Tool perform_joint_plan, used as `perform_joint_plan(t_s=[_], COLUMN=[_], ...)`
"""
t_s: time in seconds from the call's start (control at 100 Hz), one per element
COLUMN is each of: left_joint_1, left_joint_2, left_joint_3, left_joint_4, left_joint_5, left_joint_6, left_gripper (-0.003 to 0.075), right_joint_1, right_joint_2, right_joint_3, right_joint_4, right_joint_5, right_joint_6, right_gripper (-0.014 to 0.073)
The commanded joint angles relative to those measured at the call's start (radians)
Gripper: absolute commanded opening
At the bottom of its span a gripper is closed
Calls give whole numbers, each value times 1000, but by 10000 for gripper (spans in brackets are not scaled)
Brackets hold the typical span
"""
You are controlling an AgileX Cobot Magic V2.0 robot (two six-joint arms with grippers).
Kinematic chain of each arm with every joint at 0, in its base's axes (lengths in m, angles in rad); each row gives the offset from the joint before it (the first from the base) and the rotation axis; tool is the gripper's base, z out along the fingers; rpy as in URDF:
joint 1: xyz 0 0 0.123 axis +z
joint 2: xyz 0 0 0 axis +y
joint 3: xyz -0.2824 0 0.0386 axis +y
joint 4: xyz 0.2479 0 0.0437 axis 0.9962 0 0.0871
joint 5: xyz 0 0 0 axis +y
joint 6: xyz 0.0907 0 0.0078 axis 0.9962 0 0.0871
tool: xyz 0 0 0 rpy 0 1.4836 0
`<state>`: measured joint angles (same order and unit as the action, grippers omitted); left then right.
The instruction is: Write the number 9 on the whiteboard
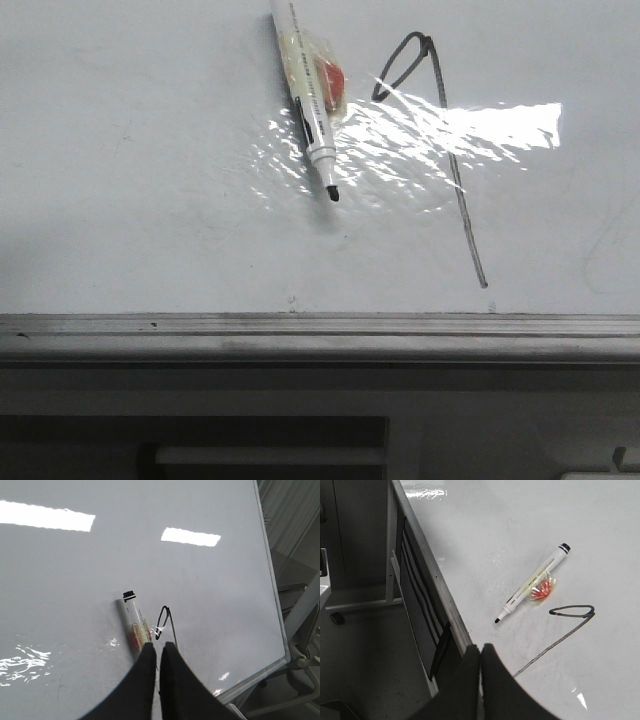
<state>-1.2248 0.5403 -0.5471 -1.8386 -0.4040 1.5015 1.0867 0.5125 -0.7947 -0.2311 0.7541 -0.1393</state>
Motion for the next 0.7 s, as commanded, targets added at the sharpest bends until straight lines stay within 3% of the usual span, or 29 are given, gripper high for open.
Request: perform_joint_plan(t_s=[0.0, 0.25, 0.43, 0.58, 0.69], left_joint_1=[-7, -7, 13, 201, 397], left_joint_2=[1, 1, -1, -20, -72], left_joint_3=[-27, -27, 21, 113, 192], left_joint_4=[-10, 9, 110, 329, 480], left_joint_5=[28, -26, -254, -225, -111], left_joint_6=[4, 63, 104, 92, -41], left_gripper=[-20, -20, -20, -20, -20], right_joint_1=[-3, -3, -3, -3, -3], right_joint_2=[6, 6, 6, 6, 6], right_joint_3=[-25, -25, -25, -25, -25], right_joint_4=[-27, -27, -27, -27, -27], right_joint_5=[-63, -63, -63, -63, -63], right_joint_6=[3, 3, 3, 3, 3], right_gripper=[-41, -41, -41, -41, -41])
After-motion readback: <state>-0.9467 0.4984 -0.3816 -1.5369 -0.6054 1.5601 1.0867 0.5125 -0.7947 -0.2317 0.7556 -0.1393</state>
